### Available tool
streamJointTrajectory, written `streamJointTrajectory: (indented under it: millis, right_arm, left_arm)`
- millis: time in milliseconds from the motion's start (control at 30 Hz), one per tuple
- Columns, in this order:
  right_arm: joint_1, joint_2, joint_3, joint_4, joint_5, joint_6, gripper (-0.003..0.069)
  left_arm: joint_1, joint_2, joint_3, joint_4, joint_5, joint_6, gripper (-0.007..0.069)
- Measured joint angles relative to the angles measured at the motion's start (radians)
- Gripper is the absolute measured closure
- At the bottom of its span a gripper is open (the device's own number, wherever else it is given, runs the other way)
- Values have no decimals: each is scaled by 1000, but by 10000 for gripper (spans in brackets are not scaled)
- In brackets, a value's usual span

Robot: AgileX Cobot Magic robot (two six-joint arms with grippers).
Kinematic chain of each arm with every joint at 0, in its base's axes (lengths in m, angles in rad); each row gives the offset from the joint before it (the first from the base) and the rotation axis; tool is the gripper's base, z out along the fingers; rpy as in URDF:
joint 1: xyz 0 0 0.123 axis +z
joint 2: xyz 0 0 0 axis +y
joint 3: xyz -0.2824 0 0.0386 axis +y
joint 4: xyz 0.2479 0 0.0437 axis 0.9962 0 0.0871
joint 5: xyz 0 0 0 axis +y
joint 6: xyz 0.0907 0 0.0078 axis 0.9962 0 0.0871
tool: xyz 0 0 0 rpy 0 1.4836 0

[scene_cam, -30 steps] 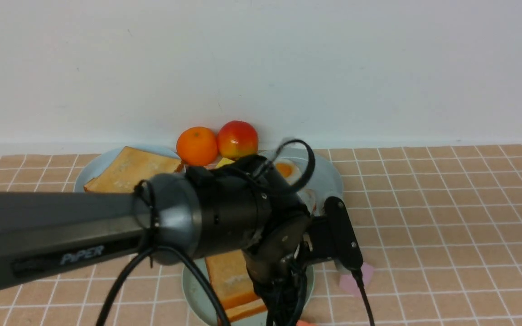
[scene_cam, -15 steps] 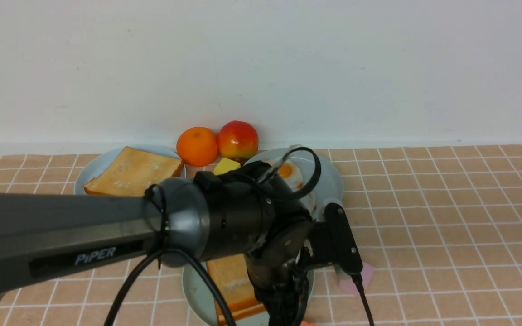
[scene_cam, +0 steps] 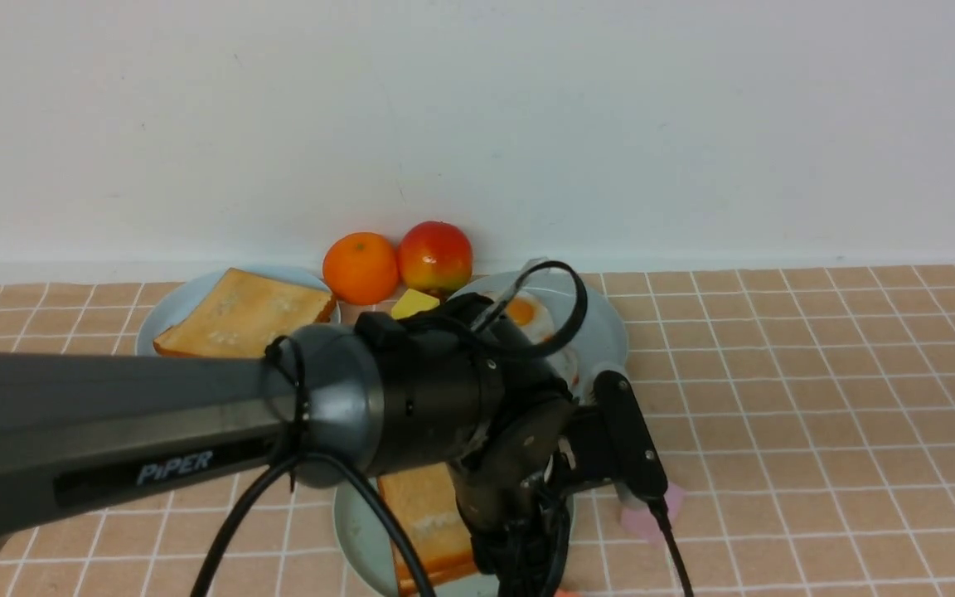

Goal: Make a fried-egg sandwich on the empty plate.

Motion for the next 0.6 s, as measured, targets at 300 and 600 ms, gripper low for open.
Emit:
streamJointTrajectory:
  millis: [300, 600]
  right_arm:
    - [0, 0, 0, 2, 0, 0, 532]
    - [0, -8, 0, -63, 0, 34, 532]
  left_arm:
    - [0, -26, -69, -47, 99, -98, 333]
    - [0, -309, -69, -125, 129, -207, 513]
